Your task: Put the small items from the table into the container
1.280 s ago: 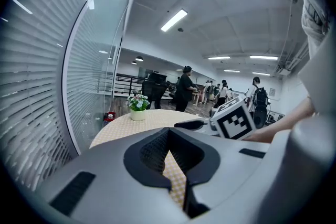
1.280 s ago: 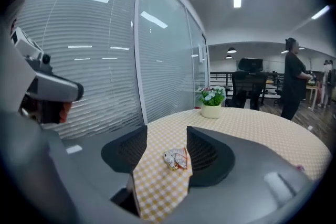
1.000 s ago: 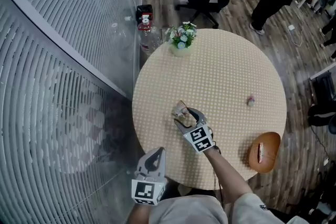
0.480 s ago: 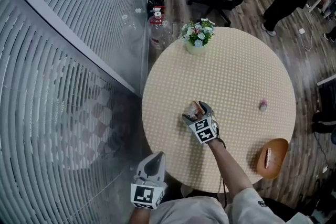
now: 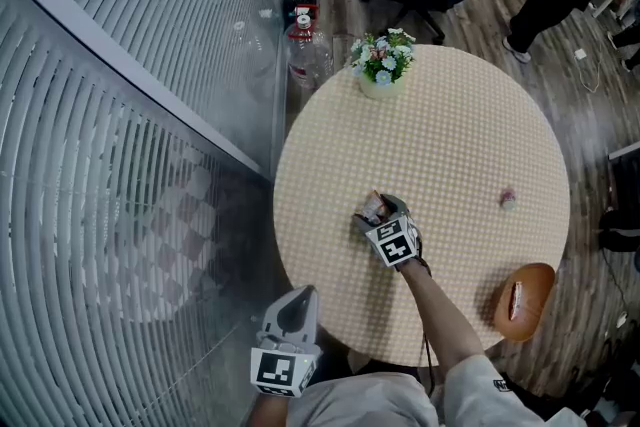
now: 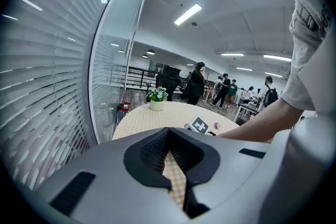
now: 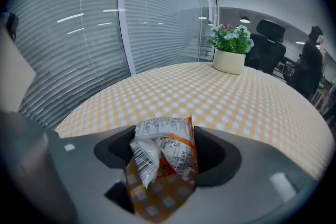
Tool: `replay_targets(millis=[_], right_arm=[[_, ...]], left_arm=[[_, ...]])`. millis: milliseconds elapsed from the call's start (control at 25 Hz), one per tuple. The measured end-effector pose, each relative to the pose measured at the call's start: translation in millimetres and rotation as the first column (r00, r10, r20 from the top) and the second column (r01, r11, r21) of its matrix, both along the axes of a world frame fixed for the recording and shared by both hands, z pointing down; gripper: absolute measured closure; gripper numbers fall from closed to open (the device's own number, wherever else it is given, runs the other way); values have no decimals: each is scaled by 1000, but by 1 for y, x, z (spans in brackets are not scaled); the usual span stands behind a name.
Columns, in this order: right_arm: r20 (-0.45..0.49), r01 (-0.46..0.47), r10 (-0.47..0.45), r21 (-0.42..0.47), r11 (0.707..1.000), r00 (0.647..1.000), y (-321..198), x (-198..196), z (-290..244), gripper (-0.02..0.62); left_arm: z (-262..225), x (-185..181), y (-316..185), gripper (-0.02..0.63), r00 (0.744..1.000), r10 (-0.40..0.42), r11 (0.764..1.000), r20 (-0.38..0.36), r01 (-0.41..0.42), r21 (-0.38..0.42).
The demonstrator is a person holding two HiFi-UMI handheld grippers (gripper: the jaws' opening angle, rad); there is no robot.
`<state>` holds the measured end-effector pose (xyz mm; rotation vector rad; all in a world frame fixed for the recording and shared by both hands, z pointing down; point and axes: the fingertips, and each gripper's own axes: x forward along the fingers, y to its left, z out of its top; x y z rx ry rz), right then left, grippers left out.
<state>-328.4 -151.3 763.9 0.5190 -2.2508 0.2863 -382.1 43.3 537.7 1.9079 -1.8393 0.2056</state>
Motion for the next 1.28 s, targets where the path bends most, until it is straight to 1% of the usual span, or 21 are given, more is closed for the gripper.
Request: replay_targets(millis=[120, 240, 400, 480, 640, 840, 1000, 1120, 1280], right_arm=[[-16, 5, -6, -10, 1000, 1000, 0, 4, -2, 292], [-4, -7, 7, 2, 1000, 1000, -2, 10, -11, 305], [43, -29, 27, 34, 999, 999, -3, 18, -39, 310], [82, -41, 37, 56, 998, 996, -4, 24, -60, 310], [158, -107, 91, 96, 990, 983, -4, 54, -116, 310], [228, -191, 151, 165, 968, 962, 6, 116, -175, 311], [272, -290, 232, 196, 937, 934, 20, 184, -221, 311], [288, -378, 313, 210, 902, 905, 33, 248, -245, 311], [292, -496, 427, 224, 839, 856, 50, 330, -253, 311]], left_arm=[[-3, 2, -1, 603, 1000, 3, 1000, 4, -3, 5], [-5, 9, -3, 603, 1000, 18, 1000, 5, -18, 7], [-13, 16, -12, 603, 999, 44, 999, 10, -44, 17], [-19, 22, -19, 603, 998, 65, 997, 14, -65, 34], [-25, 48, -38, 603, 991, 137, 989, 14, -137, 58], [-34, 99, -56, 603, 975, 222, 971, 8, -222, 86], [-49, 148, -67, 603, 956, 294, 949, 4, -292, 115], [-54, 190, -75, 603, 935, 354, 928, -2, -351, 129], [-50, 238, -82, 603, 904, 428, 896, -2, -424, 133]])
